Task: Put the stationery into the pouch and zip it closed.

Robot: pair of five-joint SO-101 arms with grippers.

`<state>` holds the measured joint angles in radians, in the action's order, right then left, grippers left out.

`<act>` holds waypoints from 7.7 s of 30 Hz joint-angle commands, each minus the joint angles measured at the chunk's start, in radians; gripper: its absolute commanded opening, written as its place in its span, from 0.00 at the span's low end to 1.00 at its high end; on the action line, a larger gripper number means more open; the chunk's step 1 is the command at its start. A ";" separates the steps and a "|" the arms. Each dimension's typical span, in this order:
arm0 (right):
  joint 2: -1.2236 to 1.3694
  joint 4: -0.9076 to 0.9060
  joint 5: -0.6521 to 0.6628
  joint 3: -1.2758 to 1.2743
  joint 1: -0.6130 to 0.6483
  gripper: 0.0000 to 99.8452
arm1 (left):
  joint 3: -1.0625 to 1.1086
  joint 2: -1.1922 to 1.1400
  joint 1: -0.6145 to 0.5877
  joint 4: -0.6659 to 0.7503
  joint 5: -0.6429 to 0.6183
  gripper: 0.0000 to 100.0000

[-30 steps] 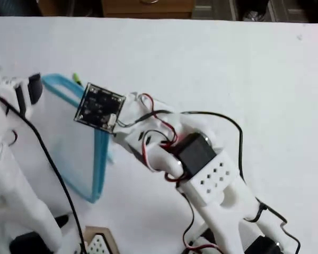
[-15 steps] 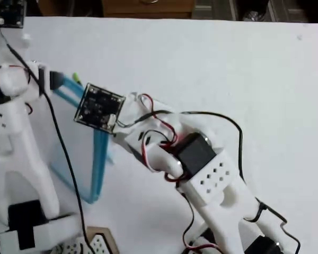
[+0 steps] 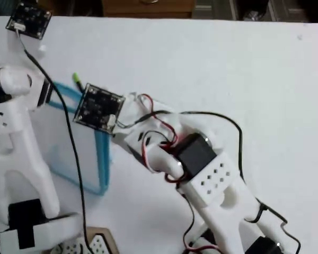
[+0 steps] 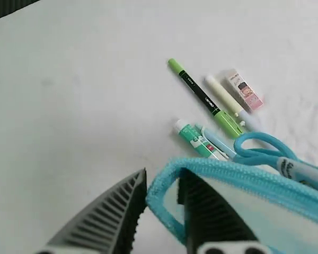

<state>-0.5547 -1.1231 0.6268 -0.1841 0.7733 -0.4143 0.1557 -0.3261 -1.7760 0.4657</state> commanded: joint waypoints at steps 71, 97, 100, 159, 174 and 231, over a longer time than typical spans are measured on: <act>1.495 -0.351 -0.651 1.295 -0.031 0.15 | 0.842 0.846 -0.355 -0.011 0.110 0.02; 1.738 -0.630 -0.508 1.729 -0.094 0.02 | 0.850 0.840 -0.120 -0.009 0.261 0.02; 1.682 -0.645 -0.508 1.777 -0.097 0.02 | 0.850 0.840 -0.120 -0.009 0.261 0.02; -0.633 0.800 -0.939 -0.615 0.130 0.02 | 0.850 0.840 0.056 0.040 -0.181 0.02; -0.481 0.868 -0.928 -0.678 0.266 0.02 | 0.850 0.840 0.059 0.040 -0.181 0.02; 1.000 0.197 -0.767 0.589 -0.137 0.23 | 0.847 0.846 0.004 0.018 -0.178 0.02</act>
<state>0.3030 -0.9375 -0.1741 0.2486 0.6567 0.3529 1.0119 -0.3245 -1.6993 0.2923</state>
